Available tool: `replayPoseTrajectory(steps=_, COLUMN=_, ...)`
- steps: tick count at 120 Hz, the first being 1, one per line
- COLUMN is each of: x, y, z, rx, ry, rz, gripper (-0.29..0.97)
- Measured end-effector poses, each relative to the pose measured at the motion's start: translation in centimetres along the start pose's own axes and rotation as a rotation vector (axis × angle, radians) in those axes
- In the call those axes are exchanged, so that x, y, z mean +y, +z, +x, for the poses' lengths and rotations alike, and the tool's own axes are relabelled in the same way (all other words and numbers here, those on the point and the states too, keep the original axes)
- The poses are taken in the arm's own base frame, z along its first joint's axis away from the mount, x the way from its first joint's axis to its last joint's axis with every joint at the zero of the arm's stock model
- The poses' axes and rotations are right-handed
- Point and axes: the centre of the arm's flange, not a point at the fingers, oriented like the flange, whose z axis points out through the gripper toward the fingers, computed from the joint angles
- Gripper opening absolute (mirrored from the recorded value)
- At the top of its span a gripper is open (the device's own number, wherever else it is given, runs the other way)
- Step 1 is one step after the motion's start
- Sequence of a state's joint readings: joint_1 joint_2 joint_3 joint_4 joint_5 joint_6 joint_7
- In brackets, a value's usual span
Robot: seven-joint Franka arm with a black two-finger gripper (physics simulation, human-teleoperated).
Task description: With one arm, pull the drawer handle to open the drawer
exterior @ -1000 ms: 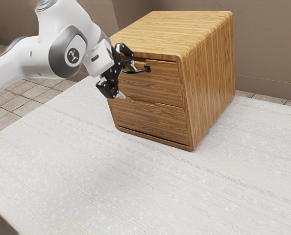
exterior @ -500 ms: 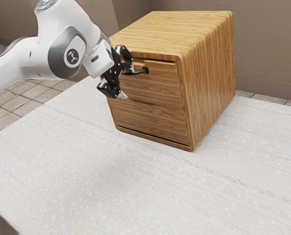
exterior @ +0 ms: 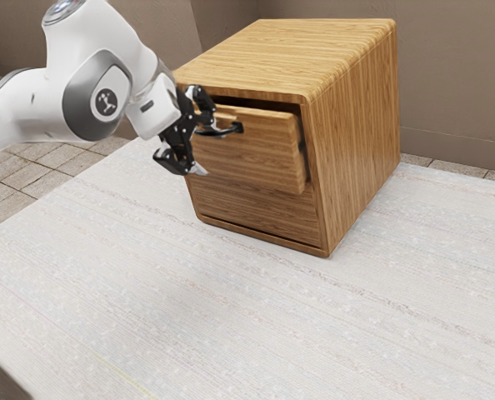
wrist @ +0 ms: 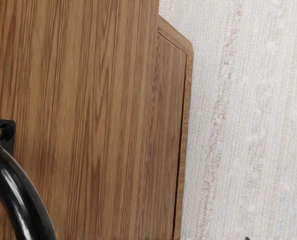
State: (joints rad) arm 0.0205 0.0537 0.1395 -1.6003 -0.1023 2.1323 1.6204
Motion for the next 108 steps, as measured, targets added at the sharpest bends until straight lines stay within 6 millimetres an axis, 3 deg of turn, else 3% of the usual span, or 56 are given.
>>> replayPoseTrajectory(steps=108, x=6.3, y=-3.8, z=-0.7, rx=0.021, ry=-0.029, rz=-0.006, gripper=0.48)
